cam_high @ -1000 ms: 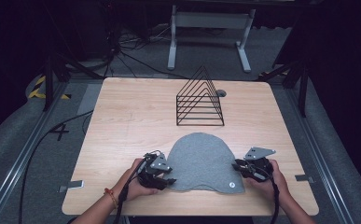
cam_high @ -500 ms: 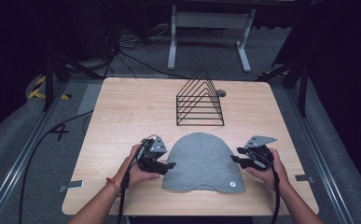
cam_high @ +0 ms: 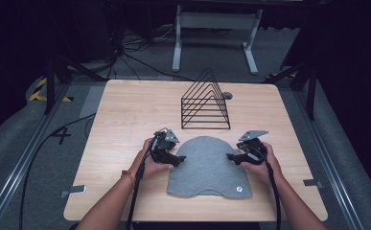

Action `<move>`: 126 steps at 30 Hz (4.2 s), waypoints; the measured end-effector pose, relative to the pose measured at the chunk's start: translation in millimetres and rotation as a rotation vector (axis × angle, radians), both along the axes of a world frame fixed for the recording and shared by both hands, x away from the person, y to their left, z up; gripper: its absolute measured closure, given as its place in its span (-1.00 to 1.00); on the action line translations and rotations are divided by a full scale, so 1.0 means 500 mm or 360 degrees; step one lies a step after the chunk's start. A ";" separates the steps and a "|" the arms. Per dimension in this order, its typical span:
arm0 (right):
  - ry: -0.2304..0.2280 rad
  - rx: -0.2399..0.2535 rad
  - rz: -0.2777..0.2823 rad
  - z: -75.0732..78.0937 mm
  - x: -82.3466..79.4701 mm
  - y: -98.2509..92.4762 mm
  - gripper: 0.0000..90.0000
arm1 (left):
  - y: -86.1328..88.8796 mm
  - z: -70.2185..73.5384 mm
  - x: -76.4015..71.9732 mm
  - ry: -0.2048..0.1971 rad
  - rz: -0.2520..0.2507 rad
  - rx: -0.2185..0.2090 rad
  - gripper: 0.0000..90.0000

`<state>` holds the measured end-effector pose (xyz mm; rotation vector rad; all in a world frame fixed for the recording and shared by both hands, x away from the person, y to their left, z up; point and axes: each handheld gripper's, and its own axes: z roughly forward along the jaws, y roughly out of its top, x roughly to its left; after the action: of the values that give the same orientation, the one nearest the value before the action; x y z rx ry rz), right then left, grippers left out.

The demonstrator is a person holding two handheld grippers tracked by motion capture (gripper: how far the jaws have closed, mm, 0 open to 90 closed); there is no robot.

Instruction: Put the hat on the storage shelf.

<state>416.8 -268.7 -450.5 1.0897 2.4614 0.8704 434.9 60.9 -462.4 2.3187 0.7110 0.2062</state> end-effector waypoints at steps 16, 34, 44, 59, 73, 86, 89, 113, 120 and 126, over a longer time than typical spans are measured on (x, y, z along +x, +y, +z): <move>0.0050 0.0060 0.0061 -0.002 -0.012 0.010 0.48 | -0.008 0.002 -0.015 0.0033 -0.0085 -0.0019 0.57; 0.0013 0.0203 0.0134 0.035 -0.035 -0.011 0.90 | -0.006 0.049 -0.035 -0.0070 -0.0119 -0.0147 0.91; -0.0221 0.0302 0.0157 0.145 -0.066 -0.034 0.90 | 0.000 0.163 -0.050 -0.0260 -0.0167 -0.0254 0.92; -0.0583 0.0345 0.0164 0.386 -0.052 -0.033 0.90 | -0.005 0.405 -0.027 -0.0568 -0.0180 -0.0367 0.92; -0.0727 0.0329 0.0078 0.511 0.054 -0.009 0.90 | -0.015 0.516 0.066 -0.0674 -0.0086 -0.0396 0.93; -0.0782 0.0308 0.0001 0.561 0.143 0.020 0.91 | -0.014 0.545 0.155 -0.0695 0.0033 -0.0414 0.93; -0.0770 0.0317 -0.0015 0.558 0.161 0.019 0.91 | -0.013 0.545 0.172 -0.0697 0.0053 -0.0394 0.93; -0.0748 0.0359 -0.0062 0.524 0.238 0.027 0.91 | -0.003 0.503 0.243 -0.0670 0.0171 -0.0471 0.93; -0.0742 0.0354 -0.0063 0.521 0.245 0.030 0.90 | -0.011 0.498 0.250 -0.0656 0.0170 -0.0478 0.93; -0.0705 0.0346 -0.0051 0.493 0.249 0.028 0.90 | -0.018 0.474 0.254 -0.0610 0.0141 -0.0475 0.93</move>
<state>541.3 -254.7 -204.1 0.8819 2.0152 1.2407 561.7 52.0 -225.6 1.8930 0.6021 0.5315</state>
